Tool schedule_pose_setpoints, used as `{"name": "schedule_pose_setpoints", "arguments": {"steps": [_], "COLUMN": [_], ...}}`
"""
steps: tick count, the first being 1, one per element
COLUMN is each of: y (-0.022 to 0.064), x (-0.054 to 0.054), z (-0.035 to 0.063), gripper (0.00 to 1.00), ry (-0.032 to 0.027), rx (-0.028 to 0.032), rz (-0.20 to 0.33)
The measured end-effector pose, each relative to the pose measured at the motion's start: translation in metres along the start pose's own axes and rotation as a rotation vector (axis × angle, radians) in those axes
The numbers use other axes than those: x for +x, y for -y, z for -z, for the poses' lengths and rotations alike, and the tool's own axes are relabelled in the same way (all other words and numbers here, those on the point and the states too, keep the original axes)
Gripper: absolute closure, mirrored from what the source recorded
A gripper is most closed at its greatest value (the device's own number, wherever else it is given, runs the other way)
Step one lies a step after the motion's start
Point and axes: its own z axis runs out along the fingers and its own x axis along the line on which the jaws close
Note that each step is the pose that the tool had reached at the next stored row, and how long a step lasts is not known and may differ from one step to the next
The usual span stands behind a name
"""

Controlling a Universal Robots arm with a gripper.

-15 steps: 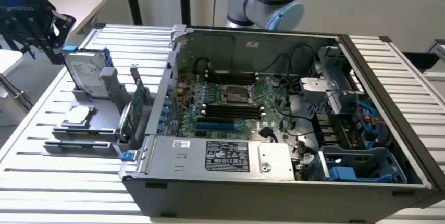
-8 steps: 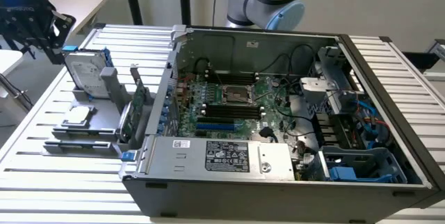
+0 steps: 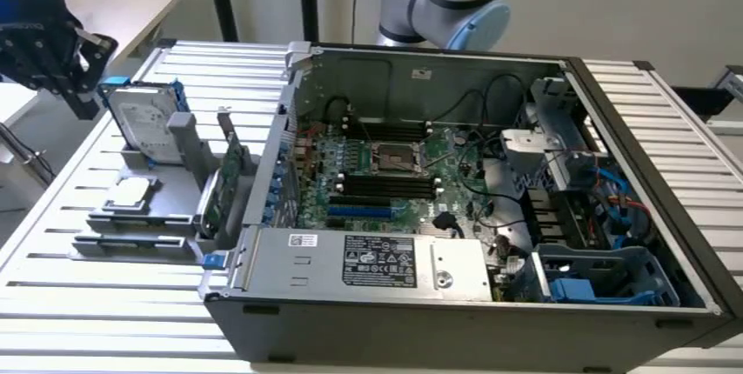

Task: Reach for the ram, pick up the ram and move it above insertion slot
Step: 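Reach for the ram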

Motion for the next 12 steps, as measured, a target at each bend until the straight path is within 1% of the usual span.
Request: {"name": "schedule_pose_setpoints", "arguments": {"steps": [7,10,12], "y": [0.0305,0.0418,0.0473], "x": [0.001,0.002,0.001], "z": [0.0006,0.0006,0.0006], "gripper": [0.89,0.89,0.89], "ry": [0.0002,0.0001,0.0000], "rx": [-0.0002,-0.0001,-0.0001], "rz": [0.001,0.001,0.002]}}
